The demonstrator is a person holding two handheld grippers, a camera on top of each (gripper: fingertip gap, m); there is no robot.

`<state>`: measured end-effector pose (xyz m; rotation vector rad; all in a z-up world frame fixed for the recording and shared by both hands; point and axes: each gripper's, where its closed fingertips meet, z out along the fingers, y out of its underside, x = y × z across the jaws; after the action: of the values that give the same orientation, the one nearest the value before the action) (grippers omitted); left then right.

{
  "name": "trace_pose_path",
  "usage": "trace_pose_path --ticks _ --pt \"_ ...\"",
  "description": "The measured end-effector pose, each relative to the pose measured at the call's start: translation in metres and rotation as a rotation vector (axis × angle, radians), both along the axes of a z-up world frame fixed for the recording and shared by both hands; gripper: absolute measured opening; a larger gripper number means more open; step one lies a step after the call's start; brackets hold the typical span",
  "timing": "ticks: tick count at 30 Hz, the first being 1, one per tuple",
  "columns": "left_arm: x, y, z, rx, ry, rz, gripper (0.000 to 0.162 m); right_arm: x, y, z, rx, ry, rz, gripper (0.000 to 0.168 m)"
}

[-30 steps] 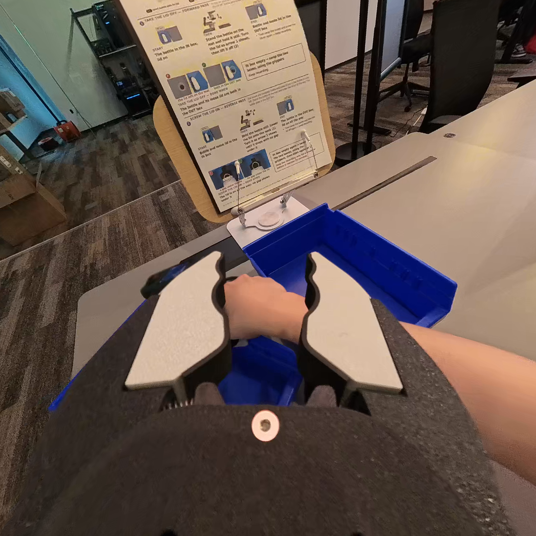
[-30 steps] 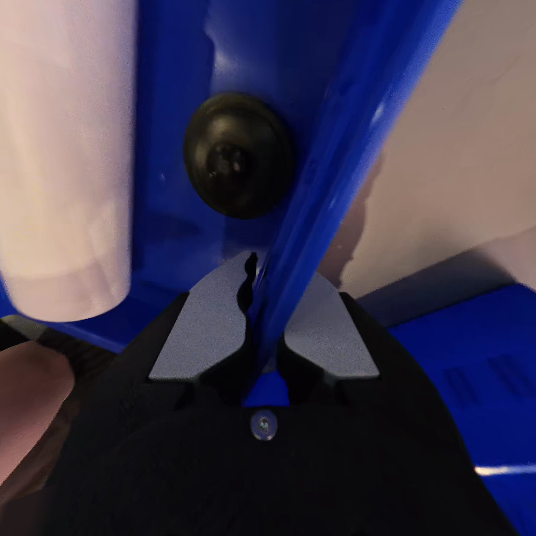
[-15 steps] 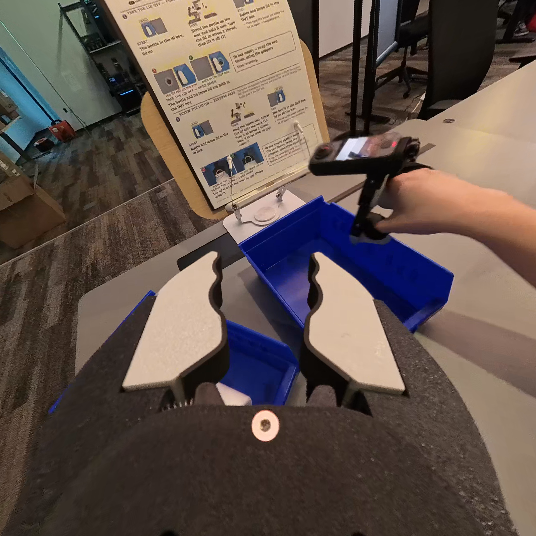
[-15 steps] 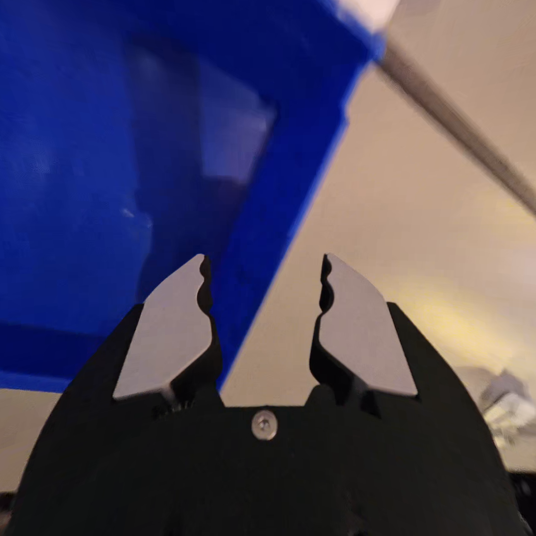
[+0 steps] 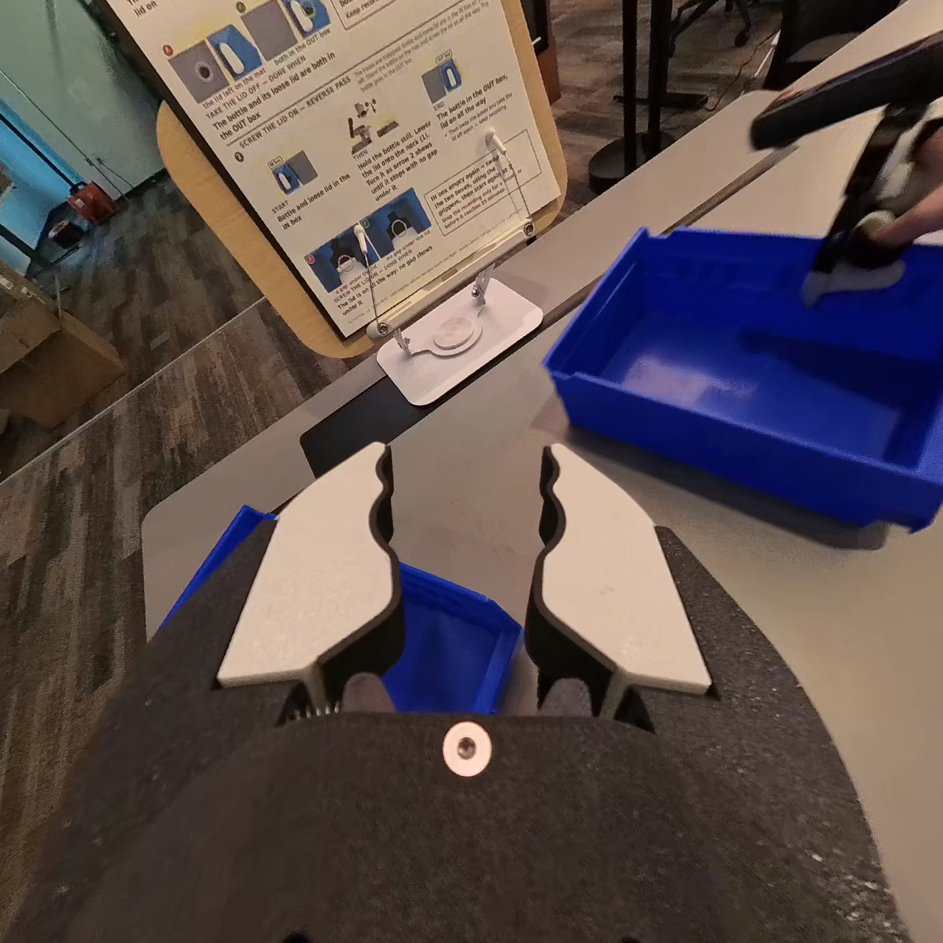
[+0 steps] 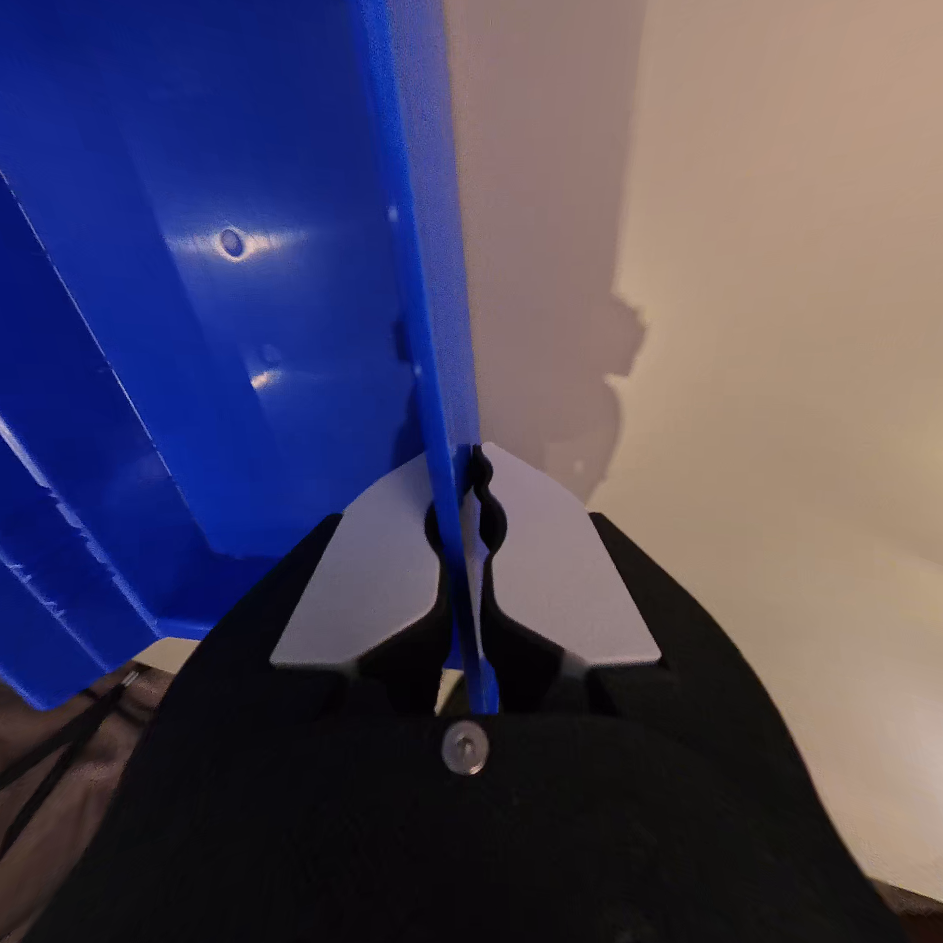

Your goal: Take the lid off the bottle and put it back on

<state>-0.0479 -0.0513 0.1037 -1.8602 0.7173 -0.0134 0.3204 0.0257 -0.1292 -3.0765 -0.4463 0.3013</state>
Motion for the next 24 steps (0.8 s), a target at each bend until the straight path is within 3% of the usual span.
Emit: trace_pose_path --ticks 11,15,18,21,24 --pt "-0.033 0.023 -0.021 -0.094 0.061 0.129 0.059 0.175 -0.023 -0.002 0.046 -0.053 -0.253 0.008" --pt "-0.070 0.027 -0.025 -0.154 0.064 0.219 0.063 0.186 -0.024 -0.002 0.066 0.018 -0.282 0.008" --pt "-0.126 0.024 -0.030 -0.213 0.070 0.366 0.070 0.187 -0.020 -0.002 0.119 0.015 -0.242 0.008" --pt "-0.193 0.013 -0.041 -0.287 0.053 0.573 0.075 0.196 -0.013 0.007 0.227 -0.062 -0.205 0.035" --pt "-0.242 -0.002 -0.066 -0.421 0.012 0.714 0.072 0.203 0.008 0.048 0.513 -0.103 -0.252 0.047"
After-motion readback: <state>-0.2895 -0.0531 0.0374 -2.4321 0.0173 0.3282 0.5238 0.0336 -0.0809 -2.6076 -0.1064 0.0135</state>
